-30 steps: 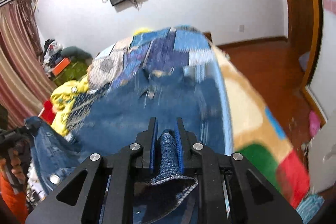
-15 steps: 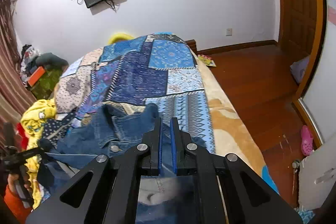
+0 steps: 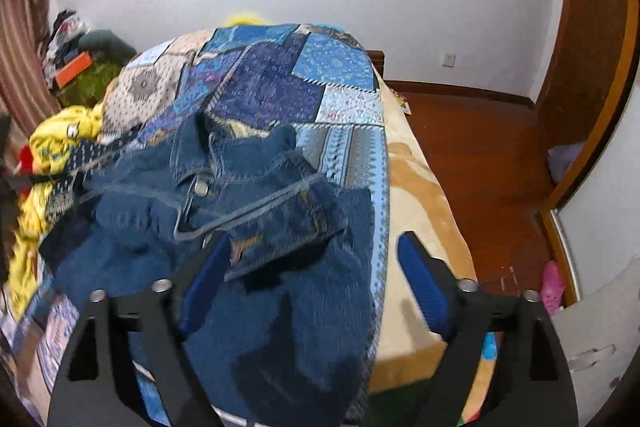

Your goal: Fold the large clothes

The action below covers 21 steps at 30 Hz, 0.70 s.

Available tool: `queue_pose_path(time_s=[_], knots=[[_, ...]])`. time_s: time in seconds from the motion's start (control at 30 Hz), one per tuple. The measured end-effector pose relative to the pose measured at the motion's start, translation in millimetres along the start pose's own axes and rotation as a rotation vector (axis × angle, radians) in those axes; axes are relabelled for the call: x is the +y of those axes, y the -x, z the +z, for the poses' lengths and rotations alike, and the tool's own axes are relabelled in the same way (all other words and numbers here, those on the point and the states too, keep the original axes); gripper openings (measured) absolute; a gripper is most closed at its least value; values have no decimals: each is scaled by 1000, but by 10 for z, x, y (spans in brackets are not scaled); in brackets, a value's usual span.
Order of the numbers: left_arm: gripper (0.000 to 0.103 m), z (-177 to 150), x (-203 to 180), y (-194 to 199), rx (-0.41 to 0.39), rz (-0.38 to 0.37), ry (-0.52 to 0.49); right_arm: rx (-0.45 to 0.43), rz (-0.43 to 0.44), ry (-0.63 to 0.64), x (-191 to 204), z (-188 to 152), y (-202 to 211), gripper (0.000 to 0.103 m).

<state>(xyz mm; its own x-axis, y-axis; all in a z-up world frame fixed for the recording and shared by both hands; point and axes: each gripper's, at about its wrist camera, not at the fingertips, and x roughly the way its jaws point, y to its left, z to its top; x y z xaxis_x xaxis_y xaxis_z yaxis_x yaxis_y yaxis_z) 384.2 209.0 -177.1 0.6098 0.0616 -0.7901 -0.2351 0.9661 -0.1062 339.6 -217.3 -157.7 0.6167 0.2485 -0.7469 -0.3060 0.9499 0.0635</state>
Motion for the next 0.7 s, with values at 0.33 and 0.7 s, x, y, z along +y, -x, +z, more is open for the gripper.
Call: queue_pose_path(time_s=[0.33,0.7], knots=[[103,-256,53,-301,139,73,-201,205,-16,74,79,-175,-515,88],[102,-72,-370,-1089,204,-76,-297,290,70,-38,-176,159,-1121,88]])
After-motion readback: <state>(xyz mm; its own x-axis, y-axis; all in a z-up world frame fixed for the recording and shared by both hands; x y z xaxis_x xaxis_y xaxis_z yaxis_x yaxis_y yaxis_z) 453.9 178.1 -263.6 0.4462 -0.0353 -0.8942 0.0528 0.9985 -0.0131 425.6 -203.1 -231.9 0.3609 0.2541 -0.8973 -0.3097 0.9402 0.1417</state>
